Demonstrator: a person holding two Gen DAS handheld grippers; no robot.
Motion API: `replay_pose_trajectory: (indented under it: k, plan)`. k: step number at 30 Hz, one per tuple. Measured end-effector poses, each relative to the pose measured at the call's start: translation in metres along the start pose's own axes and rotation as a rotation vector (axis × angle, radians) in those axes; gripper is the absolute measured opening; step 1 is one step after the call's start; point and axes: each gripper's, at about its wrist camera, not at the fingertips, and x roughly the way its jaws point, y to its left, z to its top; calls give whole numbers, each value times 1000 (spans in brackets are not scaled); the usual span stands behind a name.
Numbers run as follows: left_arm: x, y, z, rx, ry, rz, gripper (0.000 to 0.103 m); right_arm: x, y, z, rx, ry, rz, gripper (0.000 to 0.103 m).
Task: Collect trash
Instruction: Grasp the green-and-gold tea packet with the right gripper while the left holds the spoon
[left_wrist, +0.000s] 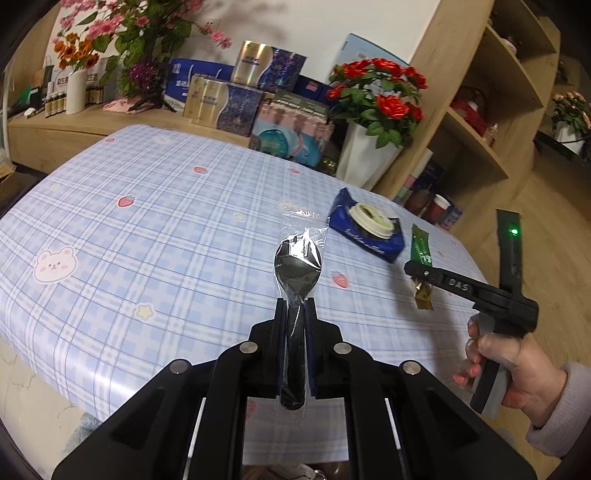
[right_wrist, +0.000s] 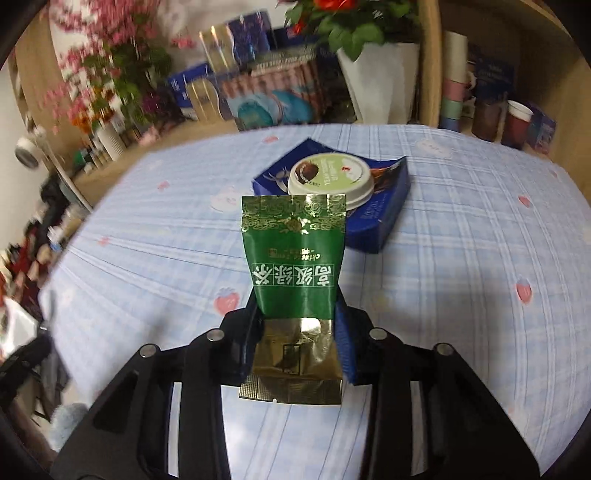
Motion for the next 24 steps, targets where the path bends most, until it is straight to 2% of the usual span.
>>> replay_pose_trajectory:
  k: [5,9,14,24]
  plan:
    - [-25,-18,-7,21,-3,-22,10,-57,1,-27,-40,-79,5,38]
    - [-39,-33,-12,55,-3,-38,10,-94,-5,-50,-16,-113,20,38]
    - [-52,-48,-19,75,-7,-67,10,-122,-12,-77,21,-119,28,38]
    - [-80,-57,-39,83,-19,-95,10,-154,-3,-122,2,-108,26,38]
